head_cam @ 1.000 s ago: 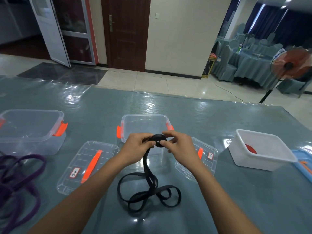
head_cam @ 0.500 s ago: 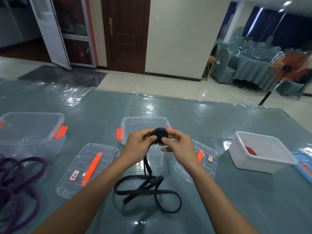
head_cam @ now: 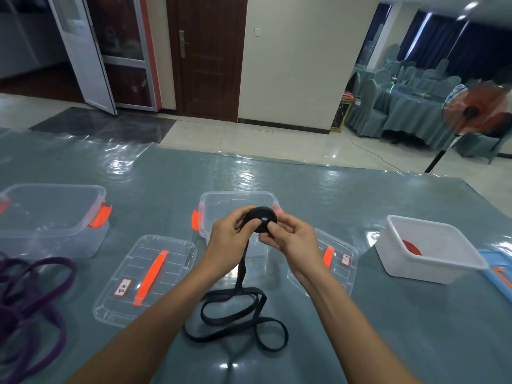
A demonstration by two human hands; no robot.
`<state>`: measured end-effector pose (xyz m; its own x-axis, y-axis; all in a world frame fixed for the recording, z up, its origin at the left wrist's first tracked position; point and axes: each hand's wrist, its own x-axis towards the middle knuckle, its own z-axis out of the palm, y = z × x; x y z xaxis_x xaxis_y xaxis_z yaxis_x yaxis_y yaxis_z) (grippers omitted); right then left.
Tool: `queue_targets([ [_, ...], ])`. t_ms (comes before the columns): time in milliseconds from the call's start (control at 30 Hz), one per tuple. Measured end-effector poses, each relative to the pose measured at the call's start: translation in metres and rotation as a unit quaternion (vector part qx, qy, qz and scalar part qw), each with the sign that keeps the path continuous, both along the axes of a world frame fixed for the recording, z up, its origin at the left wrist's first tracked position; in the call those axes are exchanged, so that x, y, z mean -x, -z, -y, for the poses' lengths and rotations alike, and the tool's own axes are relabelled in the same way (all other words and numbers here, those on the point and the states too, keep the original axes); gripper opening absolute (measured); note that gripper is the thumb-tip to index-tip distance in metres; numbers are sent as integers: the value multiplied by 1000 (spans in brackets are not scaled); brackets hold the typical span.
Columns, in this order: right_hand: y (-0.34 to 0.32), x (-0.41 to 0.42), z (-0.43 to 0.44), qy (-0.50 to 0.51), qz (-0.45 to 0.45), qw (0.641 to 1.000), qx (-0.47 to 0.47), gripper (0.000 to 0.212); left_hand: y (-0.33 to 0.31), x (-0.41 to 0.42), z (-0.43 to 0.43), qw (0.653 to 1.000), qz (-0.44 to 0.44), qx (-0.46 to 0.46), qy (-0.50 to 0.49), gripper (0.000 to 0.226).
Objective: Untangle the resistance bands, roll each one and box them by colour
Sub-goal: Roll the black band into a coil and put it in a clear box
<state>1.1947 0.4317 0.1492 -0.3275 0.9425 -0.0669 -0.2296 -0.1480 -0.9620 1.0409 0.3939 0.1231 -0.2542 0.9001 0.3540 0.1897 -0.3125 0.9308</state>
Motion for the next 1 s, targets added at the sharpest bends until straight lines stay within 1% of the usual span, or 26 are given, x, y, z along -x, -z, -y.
queue_targets([
  [67, -2, 2, 1, 2, -22, 1000, 11, 20, 0, 3, -3, 1000, 7, 6, -1, 23],
  [200, -7, 0, -1, 17, 81, 994, -67, 20, 3, 13, -5, 999, -3, 46, 10, 19],
  [333, -7, -2, -4, 8, 141, 985, -94, 15, 4, 20, -5, 997, -15, 62, 33, 17],
  [400, -8, -6, -7, -2, 222, 965, -140, 15, 5, 26, -5, 995, -62, 70, 42, 15],
  [467, -10, -11, -9, -28, 293, 938, -183, 17, 7, 31, -5, 986, -141, 76, 50, 11],
  [500, -11, -12, -10, -37, 312, 930, -193, 17, 7, 32, -5, 981, -169, 79, 53, 10],
  [533, -12, -13, -10, -39, 322, 925, -198, 15, 7, 32, -5, 980, -176, 80, 56, 9],
  [567, -13, -13, -11, -34, 325, 924, -198, 14, 6, 31, -5, 982, -162, 77, 57, 9],
  [633, -14, -12, -12, -9, 297, 938, -180, 11, 5, 25, -2, 993, -87, 65, 49, 13],
  [700, -11, -9, -9, 15, 229, 963, -140, 11, 6, 16, 0, 998, -4, 54, 32, 19],
  [733, -9, -7, -6, 23, 193, 974, -118, 11, 7, 11, 2, 998, 24, 50, 22, 21],
  [800, -2, -3, -1, 27, 148, 985, -88, 11, 11, 8, 4, 998, 38, 51, 3, 21],
  [833, 1, -3, 1, 24, 150, 985, -86, 12, 12, 9, 5, 998, 26, 54, 1, 21],
  [867, 3, -4, 1, 18, 169, 981, -97, 12, 12, 12, 6, 998, 4, 58, 5, 21],
  [900, 5, -6, 0, 9, 208, 970, -126, 13, 13, 17, 7, 998, -24, 65, 13, 20],
  [967, 5, -12, -4, -14, 310, 925, -217, 15, 13, 27, 7, 992, -92, 80, 31, 15],
  [1000, 4, -14, -5, -22, 340, 906, -249, 17, 13, 31, 6, 988, -124, 83, 38, 14],
])
